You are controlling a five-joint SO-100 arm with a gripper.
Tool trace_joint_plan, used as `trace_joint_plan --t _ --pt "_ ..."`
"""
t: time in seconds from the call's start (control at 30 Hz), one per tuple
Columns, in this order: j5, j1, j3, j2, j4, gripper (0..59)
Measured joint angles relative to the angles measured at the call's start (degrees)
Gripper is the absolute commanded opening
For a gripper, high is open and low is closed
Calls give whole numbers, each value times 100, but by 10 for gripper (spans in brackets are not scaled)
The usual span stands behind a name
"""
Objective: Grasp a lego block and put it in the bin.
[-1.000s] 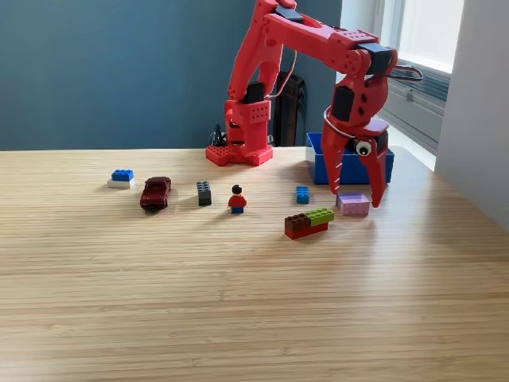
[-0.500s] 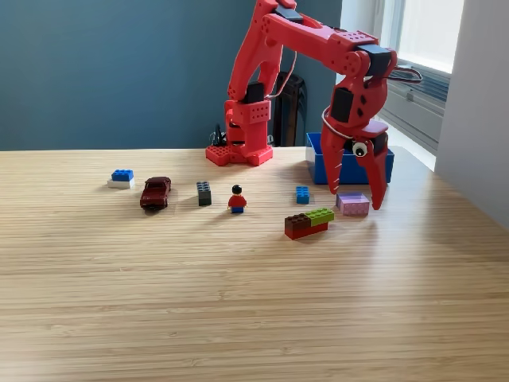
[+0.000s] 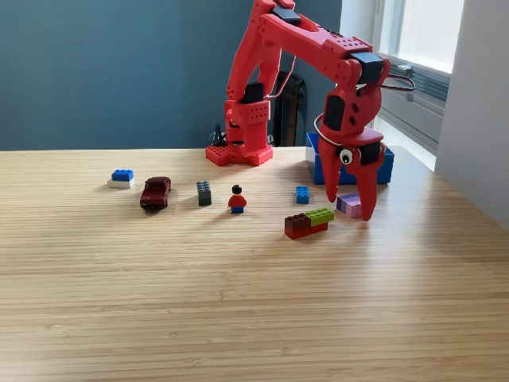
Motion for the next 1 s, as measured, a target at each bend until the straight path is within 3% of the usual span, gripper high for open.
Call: trace_joint_plan --t 0.27,0.83,1.0 --pt "44 70 9 0 -26 246" --pt "167 -334 9 0 -26 242" --pt "229 -387 9 0 -26 132"
